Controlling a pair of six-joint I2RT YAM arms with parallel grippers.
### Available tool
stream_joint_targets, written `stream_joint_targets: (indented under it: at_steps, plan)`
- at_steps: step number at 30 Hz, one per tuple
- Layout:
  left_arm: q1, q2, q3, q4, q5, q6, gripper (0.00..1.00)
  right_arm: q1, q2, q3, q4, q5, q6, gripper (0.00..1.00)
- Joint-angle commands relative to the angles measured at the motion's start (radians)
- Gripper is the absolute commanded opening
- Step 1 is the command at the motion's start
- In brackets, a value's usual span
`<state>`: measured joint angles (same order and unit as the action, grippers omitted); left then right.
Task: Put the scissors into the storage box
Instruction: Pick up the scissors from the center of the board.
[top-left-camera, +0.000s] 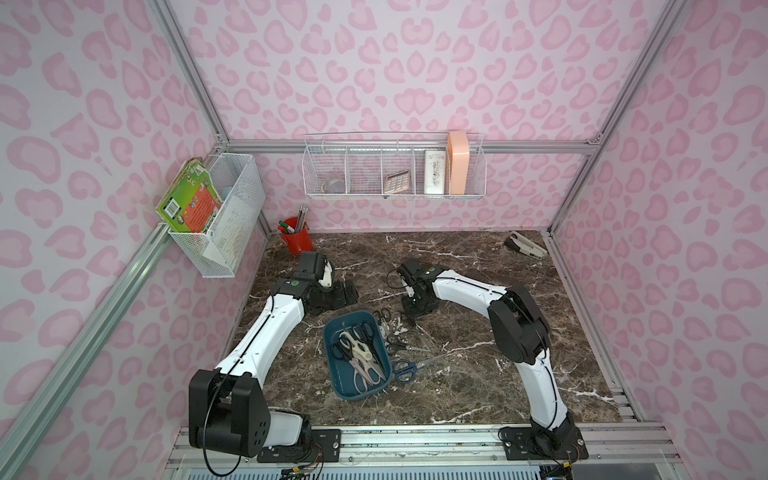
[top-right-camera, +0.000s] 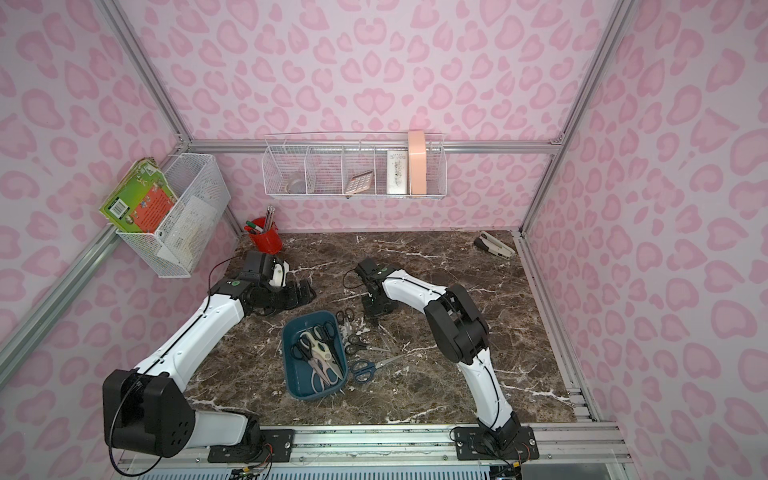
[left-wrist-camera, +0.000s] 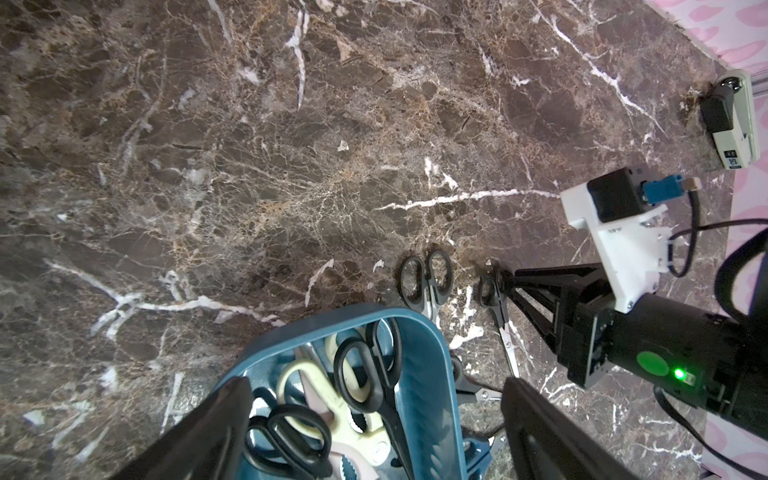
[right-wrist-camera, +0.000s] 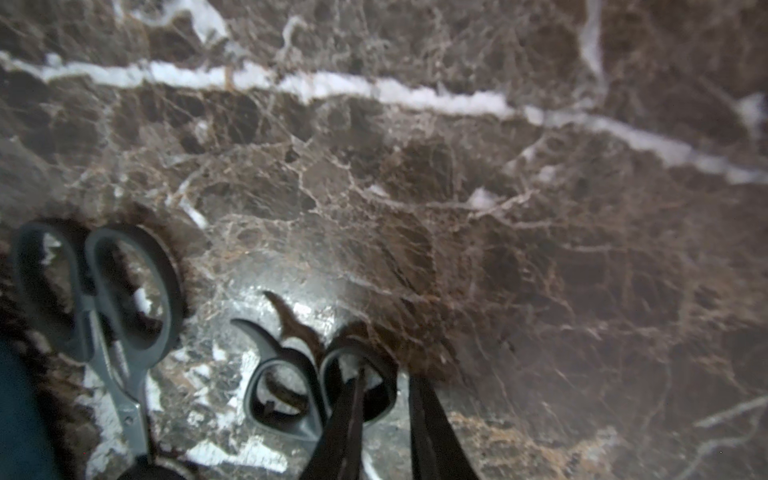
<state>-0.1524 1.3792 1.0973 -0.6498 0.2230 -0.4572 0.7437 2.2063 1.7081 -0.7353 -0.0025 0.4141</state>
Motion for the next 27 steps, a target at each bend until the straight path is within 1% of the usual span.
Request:
stream_joint_targets:
  at_steps: [1, 8, 12, 18, 22, 27]
  plan:
    - [0.002, -0.008, -0.003, -0.008, -0.01, 0.015, 0.98, -0.003, 0.002, 0.003, -0.011, 0.009, 0.005, 0.23]
    - [0.004, -0.012, -0.004, -0.008, -0.012, 0.013, 0.99, -0.007, 0.042, 0.038, -0.047, 0.026, -0.008, 0.23]
    - [0.005, -0.02, -0.01, -0.011, -0.016, 0.014, 0.98, -0.013, 0.076, 0.067, -0.1, 0.002, -0.023, 0.22]
    - [0.008, -0.031, -0.013, -0.011, -0.016, 0.013, 0.98, -0.027, 0.111, 0.061, -0.127, -0.026, -0.024, 0.21]
    - [0.009, -0.035, -0.015, -0.011, -0.022, 0.015, 0.98, -0.024, 0.107, 0.039, -0.111, -0.025, -0.014, 0.1]
    - [0.012, -0.043, -0.019, -0.011, -0.023, 0.014, 0.99, -0.019, 0.106, 0.029, -0.106, 0.002, -0.008, 0.0]
